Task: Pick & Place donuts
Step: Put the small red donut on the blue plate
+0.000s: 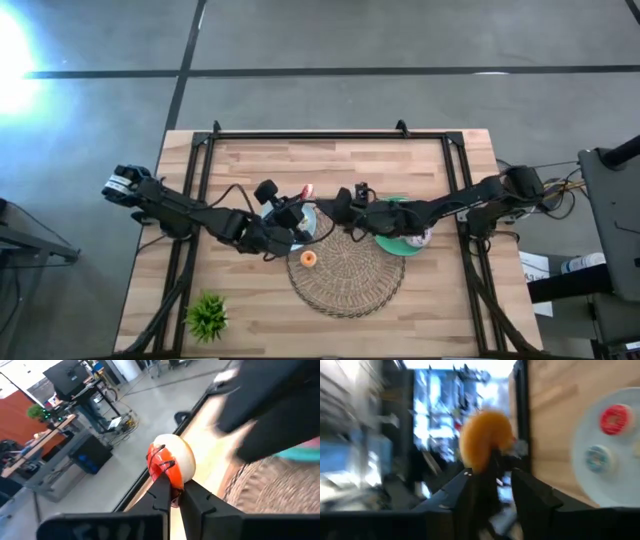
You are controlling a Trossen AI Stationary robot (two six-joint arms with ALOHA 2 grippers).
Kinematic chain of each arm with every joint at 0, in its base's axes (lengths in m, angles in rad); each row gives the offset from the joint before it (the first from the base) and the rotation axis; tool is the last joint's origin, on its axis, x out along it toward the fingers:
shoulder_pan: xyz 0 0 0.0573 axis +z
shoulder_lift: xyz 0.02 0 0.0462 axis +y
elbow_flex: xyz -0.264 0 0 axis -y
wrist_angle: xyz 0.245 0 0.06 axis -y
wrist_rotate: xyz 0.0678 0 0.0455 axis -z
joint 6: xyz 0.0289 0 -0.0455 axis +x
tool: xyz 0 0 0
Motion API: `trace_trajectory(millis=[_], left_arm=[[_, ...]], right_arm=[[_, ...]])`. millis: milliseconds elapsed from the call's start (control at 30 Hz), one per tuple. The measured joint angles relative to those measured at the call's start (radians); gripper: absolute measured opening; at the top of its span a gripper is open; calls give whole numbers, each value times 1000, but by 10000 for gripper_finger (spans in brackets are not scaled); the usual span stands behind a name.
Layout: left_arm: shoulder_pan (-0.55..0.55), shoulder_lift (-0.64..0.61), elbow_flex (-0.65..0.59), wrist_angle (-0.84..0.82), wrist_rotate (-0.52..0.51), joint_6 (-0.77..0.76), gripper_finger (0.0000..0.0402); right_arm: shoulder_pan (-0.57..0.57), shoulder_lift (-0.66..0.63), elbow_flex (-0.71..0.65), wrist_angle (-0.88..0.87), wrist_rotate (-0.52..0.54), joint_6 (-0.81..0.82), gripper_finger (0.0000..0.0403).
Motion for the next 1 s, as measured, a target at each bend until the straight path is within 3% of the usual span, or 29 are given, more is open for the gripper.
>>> trace_trajectory(millis=[100, 267, 400, 633, 1000], left_arm=[[-2, -2, 0, -125, 30, -47, 1], [-5, -1, -40, -361, 242, -207, 1], [-8, 2, -143, -347, 436, -263, 1], [-2, 2, -238, -214, 615, -270, 1], [9, 167, -203, -192, 636, -186, 0]], right_arm=[[2, -52, 0, -142, -24, -41, 162], [15, -179, -2, -366, -26, -129, 191], [18, -287, -2, -496, -34, -195, 194], [17, -397, -2, -651, 11, -232, 183], [17, -398, -5, -700, 24, -228, 177]])
